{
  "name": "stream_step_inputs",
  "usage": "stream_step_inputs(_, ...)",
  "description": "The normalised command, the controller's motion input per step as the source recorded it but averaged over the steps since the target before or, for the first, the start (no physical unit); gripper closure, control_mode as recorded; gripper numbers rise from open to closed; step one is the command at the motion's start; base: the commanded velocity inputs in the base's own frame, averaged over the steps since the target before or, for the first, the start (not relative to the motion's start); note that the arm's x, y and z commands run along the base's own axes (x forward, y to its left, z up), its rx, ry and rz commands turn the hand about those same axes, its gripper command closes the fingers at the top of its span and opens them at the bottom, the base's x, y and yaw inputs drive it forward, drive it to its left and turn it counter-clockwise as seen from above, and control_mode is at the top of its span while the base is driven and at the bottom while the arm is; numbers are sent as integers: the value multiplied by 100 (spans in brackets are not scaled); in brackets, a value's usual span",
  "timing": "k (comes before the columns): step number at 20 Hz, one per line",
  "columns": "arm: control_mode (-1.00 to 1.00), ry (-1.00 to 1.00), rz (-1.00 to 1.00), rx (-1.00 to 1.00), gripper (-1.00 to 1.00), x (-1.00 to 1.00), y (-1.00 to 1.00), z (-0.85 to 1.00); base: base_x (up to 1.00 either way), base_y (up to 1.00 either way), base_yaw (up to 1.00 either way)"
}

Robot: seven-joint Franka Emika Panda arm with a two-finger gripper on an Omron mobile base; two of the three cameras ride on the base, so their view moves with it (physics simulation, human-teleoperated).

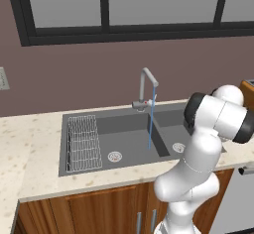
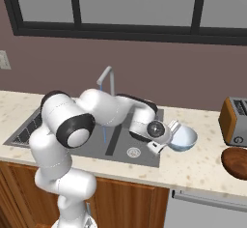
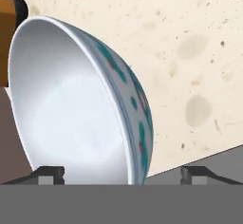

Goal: Rinse each bowl for a few seconds and place them down in the sink or on the counter.

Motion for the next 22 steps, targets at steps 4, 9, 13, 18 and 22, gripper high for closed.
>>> stream_step_inputs(4,-100,-5,0,0,-100,-12,0,22,0,0,0)
stream_step_inputs(9,-100,-1,-2,0,-100,-17,-4,27,0,0,0)
stream_step_inputs(13,-100,4,-8,0,-100,-18,-6,30,0,0,0)
stream_step_inputs(18,-100,8,-8,0,-100,-9,0,39,0,0,0)
stream_step_inputs(22,-100,3,-6,-1,-100,0,2,59,0,0,0)
